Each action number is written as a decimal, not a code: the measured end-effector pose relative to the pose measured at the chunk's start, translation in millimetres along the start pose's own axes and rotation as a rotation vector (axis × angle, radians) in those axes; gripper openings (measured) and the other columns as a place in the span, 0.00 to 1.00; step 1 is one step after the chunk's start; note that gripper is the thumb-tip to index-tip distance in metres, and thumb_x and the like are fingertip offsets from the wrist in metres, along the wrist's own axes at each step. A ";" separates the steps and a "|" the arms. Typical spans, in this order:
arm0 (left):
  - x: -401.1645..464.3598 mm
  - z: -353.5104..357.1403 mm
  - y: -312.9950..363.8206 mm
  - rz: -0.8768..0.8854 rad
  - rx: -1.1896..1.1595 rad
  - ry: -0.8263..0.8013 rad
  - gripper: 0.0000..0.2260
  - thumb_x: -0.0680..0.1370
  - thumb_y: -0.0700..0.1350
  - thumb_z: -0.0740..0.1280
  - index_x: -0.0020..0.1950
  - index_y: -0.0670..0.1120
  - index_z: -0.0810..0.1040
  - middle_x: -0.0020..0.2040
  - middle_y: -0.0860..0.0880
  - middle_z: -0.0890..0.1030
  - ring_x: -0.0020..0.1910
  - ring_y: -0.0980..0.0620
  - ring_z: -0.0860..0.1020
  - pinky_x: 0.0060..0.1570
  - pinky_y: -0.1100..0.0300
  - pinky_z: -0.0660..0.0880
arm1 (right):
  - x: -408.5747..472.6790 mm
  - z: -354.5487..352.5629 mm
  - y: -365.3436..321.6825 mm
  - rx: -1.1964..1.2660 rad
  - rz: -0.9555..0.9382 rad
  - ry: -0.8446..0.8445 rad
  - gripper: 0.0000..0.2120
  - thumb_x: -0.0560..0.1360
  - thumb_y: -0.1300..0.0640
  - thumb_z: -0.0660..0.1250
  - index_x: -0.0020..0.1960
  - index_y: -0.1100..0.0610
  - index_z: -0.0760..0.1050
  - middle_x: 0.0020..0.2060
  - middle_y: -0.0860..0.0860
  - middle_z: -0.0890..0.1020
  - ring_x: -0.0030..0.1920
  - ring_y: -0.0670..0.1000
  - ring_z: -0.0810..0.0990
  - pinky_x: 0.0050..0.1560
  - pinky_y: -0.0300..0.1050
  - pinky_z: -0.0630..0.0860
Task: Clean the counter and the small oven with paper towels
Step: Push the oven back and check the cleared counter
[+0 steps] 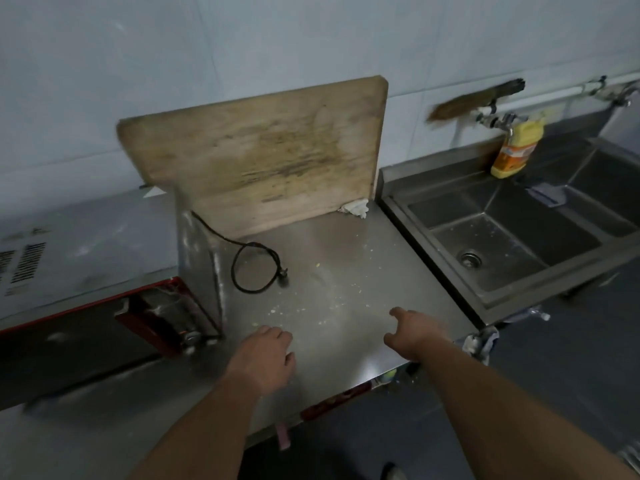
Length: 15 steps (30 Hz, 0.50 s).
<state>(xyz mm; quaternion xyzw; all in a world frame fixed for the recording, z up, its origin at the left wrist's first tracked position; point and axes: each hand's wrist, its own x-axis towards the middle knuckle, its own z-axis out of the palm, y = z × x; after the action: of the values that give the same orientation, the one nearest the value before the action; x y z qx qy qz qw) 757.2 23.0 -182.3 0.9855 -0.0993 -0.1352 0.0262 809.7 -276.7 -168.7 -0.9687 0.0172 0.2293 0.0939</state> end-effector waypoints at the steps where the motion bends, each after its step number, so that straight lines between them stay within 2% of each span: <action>1: 5.3 -1.2 16.0 0.001 -0.020 0.017 0.21 0.81 0.55 0.57 0.72 0.50 0.71 0.68 0.51 0.74 0.68 0.50 0.69 0.65 0.54 0.70 | 3.5 -3.9 16.8 -0.005 0.009 -0.019 0.31 0.76 0.42 0.63 0.76 0.49 0.60 0.67 0.53 0.75 0.63 0.56 0.76 0.57 0.48 0.73; 5: 21.4 -9.3 71.8 0.052 -0.031 0.072 0.21 0.82 0.55 0.56 0.74 0.51 0.70 0.70 0.53 0.73 0.69 0.52 0.68 0.67 0.57 0.68 | 16.2 -16.7 62.9 0.014 0.031 -0.081 0.32 0.74 0.44 0.64 0.76 0.50 0.61 0.66 0.54 0.75 0.63 0.56 0.76 0.59 0.48 0.74; 8: 28.8 -14.4 92.6 0.069 -0.022 0.066 0.21 0.82 0.55 0.56 0.74 0.51 0.70 0.71 0.52 0.72 0.69 0.52 0.68 0.67 0.57 0.68 | 26.8 -22.2 72.8 0.044 0.006 -0.076 0.31 0.75 0.44 0.63 0.76 0.49 0.61 0.66 0.54 0.75 0.63 0.56 0.76 0.58 0.48 0.74; 15: 52.0 -22.7 67.9 0.013 0.013 0.056 0.21 0.81 0.55 0.56 0.72 0.50 0.71 0.68 0.51 0.74 0.68 0.50 0.69 0.65 0.55 0.70 | 33.0 -17.9 68.6 0.072 -0.008 -0.070 0.31 0.74 0.44 0.63 0.76 0.48 0.62 0.65 0.53 0.75 0.62 0.56 0.76 0.57 0.48 0.73</action>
<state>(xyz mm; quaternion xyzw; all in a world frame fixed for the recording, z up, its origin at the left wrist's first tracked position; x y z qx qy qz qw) 799.6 -53.4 -168.7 0.9884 -0.1057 -0.1066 0.0233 841.8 -347.1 -179.7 -0.9561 0.0185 0.2619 0.1300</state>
